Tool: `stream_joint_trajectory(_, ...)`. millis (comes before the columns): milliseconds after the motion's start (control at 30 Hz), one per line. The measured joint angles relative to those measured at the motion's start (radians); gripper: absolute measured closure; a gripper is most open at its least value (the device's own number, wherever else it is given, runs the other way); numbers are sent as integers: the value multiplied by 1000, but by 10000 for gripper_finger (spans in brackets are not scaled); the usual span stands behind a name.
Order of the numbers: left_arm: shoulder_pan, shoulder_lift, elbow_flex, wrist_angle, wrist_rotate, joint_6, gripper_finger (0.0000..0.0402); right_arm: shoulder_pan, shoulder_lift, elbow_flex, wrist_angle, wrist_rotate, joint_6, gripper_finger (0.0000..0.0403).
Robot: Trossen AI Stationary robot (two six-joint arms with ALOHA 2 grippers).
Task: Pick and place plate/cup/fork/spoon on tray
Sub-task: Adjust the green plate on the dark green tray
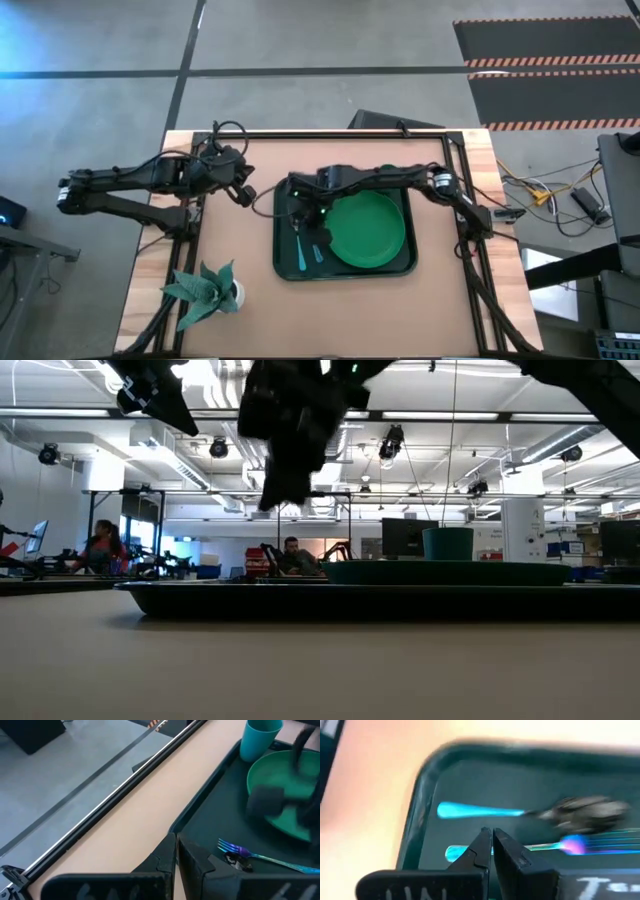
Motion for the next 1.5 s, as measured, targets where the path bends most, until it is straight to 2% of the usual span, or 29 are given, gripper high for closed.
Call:
stream_joint_trajectory(133,0,-1,0,1,2,0,402,0,-127,22,7,102,0,394)
stream_joint_trajectory(267,0,39,0,70,79,30,402,0,-268,19,0,244,35,394)
stream_joint_trajectory(467,0,247,0,407,270,232,402,12,-496,18,6,425,94,394)
stream_joint_trajectory(567,0,382,17,523,361,274,402,35,-581,16,6,485,105,394)
stream_joint_trajectory(767,0,622,93,554,445,319,402,74,-686,4,6,497,136,394)
stream_joint_trajectory(1000,11,822,215,556,498,370,402,101,-692,-5,-2,505,127,394)
stream_joint_trajectory(1233,13,900,321,558,546,396,402,100,-674,-11,11,514,54,394)
stream_joint_trajectory(1500,13,932,284,551,569,395,402,100,-699,24,112,514,-39,394)
